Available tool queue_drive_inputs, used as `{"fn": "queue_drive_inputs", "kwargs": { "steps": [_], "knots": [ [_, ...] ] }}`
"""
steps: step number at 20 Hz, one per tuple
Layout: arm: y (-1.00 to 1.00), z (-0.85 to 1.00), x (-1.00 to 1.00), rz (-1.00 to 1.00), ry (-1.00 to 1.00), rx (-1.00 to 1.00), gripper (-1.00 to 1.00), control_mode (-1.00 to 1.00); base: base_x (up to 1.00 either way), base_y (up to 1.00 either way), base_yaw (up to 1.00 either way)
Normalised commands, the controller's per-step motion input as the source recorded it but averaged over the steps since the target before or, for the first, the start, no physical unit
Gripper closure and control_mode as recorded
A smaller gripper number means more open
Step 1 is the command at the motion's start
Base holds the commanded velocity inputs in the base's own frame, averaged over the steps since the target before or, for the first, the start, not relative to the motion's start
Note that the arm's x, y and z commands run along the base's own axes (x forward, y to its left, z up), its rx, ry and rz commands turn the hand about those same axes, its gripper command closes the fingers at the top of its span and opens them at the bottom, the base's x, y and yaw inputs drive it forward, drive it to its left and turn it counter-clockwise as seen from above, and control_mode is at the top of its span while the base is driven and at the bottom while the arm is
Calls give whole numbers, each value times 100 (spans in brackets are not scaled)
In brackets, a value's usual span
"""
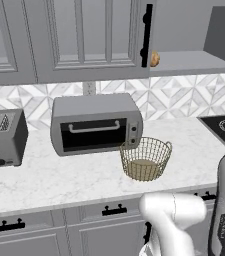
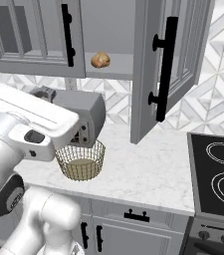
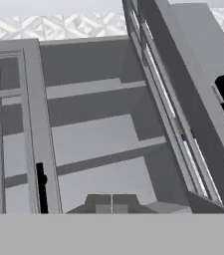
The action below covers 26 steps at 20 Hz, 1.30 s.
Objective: Open the cabinet, pick up the bread from the cabinet and place it in the basket. Then move the basket to the dining counter.
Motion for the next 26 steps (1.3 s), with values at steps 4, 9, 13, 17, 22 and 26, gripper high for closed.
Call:
{"fn": "queue_drive_inputs", "kwargs": {
  "steps": [4, 9, 13, 17, 22, 26],
  "knots": [
    [0, -2, 100, -33, 12, -1, 100, -100, 0, 0, 0],
    [-50, 0, 94, -39, 7, 0, 100, -100, 0, 0, 0],
    [-87, 0, 82, -35, 3, 1, 100, -100, 0, 0, 0],
    [-100, -6, 66, -23, 5, 6, 100, -100, 0, 0, 0],
    [-100, -12, 50, -15, 6, 17, 100, -100, 0, 0, 0],
    [-100, -1, 39, -9, 0, 25, 100, -100, 0, 0, 0]
  ]
}}
